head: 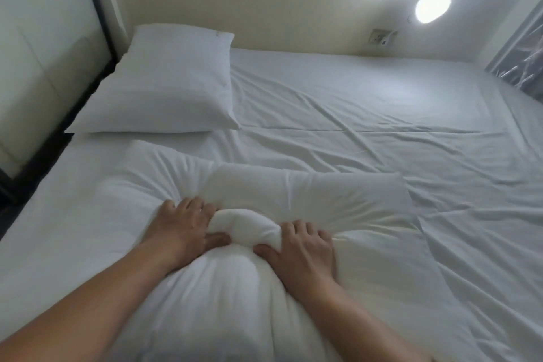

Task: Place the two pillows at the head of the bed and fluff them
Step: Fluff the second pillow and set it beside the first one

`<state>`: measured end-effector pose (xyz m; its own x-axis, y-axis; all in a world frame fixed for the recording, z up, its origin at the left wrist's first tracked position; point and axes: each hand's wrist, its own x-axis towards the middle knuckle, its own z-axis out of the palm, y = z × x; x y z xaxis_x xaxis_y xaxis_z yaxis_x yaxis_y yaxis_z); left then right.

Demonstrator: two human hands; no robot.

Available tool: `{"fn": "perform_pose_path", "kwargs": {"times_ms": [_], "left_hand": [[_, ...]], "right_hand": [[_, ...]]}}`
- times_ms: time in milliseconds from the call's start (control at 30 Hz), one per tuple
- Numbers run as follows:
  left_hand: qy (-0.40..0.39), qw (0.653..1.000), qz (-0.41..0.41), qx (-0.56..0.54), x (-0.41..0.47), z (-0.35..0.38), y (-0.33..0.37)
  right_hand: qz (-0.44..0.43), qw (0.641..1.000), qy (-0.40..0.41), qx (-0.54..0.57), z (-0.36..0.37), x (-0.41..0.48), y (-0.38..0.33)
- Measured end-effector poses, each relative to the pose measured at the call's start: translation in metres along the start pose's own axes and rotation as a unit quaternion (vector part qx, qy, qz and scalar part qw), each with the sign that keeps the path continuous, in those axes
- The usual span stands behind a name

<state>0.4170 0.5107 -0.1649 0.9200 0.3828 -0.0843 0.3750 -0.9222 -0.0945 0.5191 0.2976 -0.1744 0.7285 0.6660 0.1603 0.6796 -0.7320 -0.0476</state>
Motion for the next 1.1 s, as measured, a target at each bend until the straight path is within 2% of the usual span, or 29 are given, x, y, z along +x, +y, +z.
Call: {"fn": "perform_pose_path", "kwargs": {"times_ms": [100, 233, 367, 467, 533, 633, 700, 767, 800, 867, 900, 967, 1033, 1100], "left_hand": [[-0.006, 0.999, 0.007, -0.041, -0.01, -0.007, 0.011], [-0.028, 0.994, -0.027, -0.106, -0.034, -0.068, 0.013], [0.052, 0.977, -0.095, -0.185, -0.077, -0.144, -0.015], [0.12, 0.956, -0.16, -0.215, -0.121, -0.177, -0.046], [0.138, 0.936, -0.212, -0.245, -0.147, -0.178, -0.064], [0.088, 0.899, -0.283, -0.321, -0.176, -0.15, -0.078], [0.037, 0.869, -0.3, -0.392, -0.19, -0.125, -0.08], [0.031, 0.86, -0.313, -0.401, -0.195, -0.109, -0.085], [0.048, 0.865, -0.327, -0.377, -0.197, -0.105, -0.09], [0.062, 0.894, -0.358, -0.263, -0.196, -0.096, -0.105], [0.03, 0.898, -0.379, -0.224, -0.195, -0.092, -0.112], [-0.055, 0.886, -0.404, -0.222, -0.189, -0.077, -0.122], [-0.1, 0.871, -0.416, -0.244, -0.183, -0.054, -0.123], [-0.08, 0.881, -0.401, -0.24, -0.177, -0.03, -0.12]], "right_hand": [[-0.017, 0.999, -0.014, 0.029, -0.008, -0.004, -0.003], [-0.011, 0.992, -0.028, 0.123, -0.055, 0.015, -0.003], [-0.045, 0.981, 0.067, 0.177, -0.132, 0.05, -0.038], [-0.118, 0.963, 0.073, 0.232, -0.173, 0.073, -0.087], [-0.179, 0.954, 0.06, 0.234, -0.187, 0.084, -0.123], [-0.233, 0.949, 0.012, 0.21, -0.174, 0.088, -0.166], [-0.232, 0.953, -0.049, 0.187, -0.148, 0.08, -0.184], [-0.175, 0.965, -0.092, 0.173, -0.122, 0.069, -0.19], [-0.115, 0.971, -0.111, 0.178, -0.113, 0.063, -0.19], [0.011, 0.973, -0.154, 0.174, -0.101, 0.053, -0.188], [0.064, 0.966, -0.18, 0.177, -0.096, 0.048, -0.187], [0.161, 0.935, -0.216, 0.23, -0.086, 0.04, -0.187], [0.208, 0.92, -0.216, 0.252, -0.071, 0.038, -0.19], [0.218, 0.927, -0.184, 0.241, -0.055, 0.043, -0.191]]}}
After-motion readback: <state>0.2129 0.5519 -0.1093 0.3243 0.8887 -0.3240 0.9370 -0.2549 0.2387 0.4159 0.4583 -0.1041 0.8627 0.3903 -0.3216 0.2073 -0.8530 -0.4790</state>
